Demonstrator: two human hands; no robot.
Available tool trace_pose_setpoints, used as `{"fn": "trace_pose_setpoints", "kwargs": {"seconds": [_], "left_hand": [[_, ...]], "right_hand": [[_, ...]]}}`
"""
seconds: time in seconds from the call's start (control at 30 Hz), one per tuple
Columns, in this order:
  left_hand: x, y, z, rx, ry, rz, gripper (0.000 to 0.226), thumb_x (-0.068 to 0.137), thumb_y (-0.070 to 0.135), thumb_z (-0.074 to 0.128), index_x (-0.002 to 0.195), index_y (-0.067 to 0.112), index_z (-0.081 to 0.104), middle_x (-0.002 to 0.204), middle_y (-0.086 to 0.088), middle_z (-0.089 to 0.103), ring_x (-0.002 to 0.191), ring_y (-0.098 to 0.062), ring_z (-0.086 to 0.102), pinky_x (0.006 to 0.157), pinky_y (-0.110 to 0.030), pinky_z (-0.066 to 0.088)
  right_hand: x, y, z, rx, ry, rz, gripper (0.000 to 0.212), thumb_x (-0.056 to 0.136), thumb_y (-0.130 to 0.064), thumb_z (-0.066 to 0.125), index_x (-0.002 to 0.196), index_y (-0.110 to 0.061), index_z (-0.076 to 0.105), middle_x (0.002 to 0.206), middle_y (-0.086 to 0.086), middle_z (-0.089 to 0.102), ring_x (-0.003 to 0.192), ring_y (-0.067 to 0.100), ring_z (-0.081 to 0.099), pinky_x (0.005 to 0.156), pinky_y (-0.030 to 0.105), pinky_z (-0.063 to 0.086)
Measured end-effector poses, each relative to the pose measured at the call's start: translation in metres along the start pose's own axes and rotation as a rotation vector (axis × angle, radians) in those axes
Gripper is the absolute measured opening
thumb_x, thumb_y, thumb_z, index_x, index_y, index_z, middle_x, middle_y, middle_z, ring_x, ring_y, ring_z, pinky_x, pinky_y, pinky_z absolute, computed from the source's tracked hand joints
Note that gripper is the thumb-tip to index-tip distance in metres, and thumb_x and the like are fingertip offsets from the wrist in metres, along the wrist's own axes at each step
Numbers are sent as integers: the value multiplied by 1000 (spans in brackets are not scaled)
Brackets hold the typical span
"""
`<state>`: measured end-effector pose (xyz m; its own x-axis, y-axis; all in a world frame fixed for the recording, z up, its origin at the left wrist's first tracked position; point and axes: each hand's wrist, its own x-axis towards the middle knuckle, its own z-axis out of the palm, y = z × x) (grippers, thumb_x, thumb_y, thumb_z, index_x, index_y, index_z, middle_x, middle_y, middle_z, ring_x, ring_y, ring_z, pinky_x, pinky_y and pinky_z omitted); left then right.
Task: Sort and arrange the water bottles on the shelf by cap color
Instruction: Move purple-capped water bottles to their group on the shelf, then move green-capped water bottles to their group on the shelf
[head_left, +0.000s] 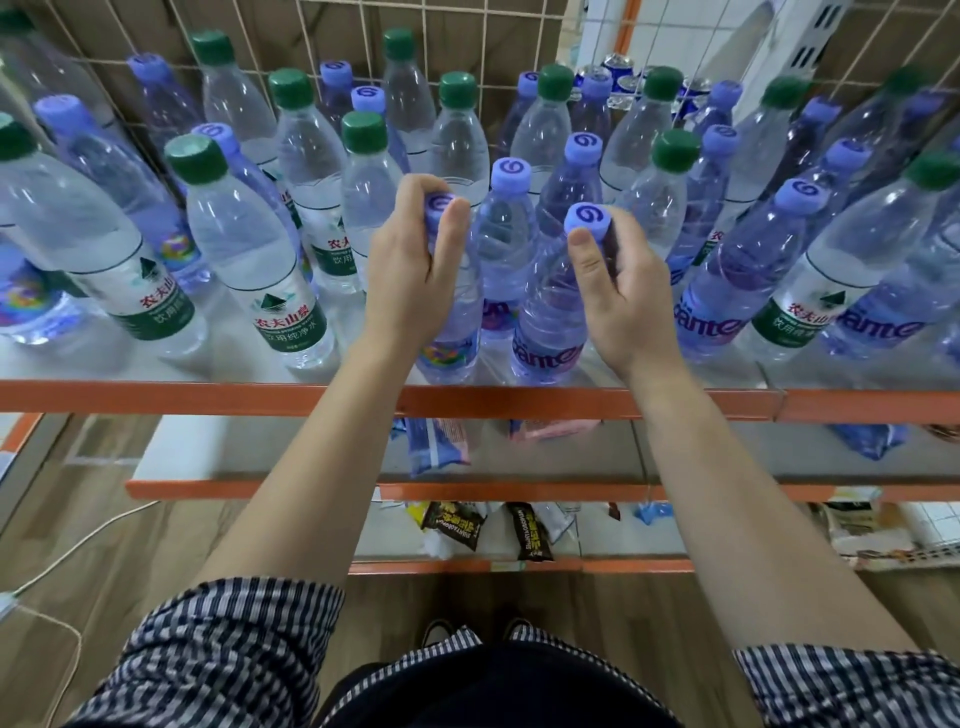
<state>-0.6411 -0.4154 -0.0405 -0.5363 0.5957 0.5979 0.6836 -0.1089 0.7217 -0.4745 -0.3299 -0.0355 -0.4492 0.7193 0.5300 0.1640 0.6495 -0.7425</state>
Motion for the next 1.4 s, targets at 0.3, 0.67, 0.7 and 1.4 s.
{"fn": "trace_pose_setpoints", "kwargs": {"seconds": [0.3,0.67,0.7,1.4], "left_hand": [[-13,20,-30,69,44,30,27,101,21,45,114,2,58,106,-6,64,96,-13,61,83,-16,46],[-96,-15,-111,229,99,-141,24,102,21,44,109,7,61,101,-3,67,93,-10,61,81,-8,41],[-104,-23,-120,234,110,-154,23,102,20,44,110,8,62,102,-2,67,93,-7,60,80,-6,39],[-53,-181,-252,125,37,-194,47,97,24,55,135,0,43,127,-5,48,114,-23,53,97,-32,47]], "right_hand": [[2,-33,-9,-201,231,-384,18,93,-2,54,107,4,63,106,14,65,104,24,59,94,31,47],[-66,-64,68,39,-145,-312,20,90,2,57,109,3,64,107,9,64,103,20,59,93,31,48],[-73,-65,80,44,-179,-298,20,90,2,57,109,3,64,108,10,64,104,20,59,93,32,48],[-56,-77,267,39,35,262,73,81,-53,71,135,-16,39,132,-1,56,123,12,53,103,39,47]]}}
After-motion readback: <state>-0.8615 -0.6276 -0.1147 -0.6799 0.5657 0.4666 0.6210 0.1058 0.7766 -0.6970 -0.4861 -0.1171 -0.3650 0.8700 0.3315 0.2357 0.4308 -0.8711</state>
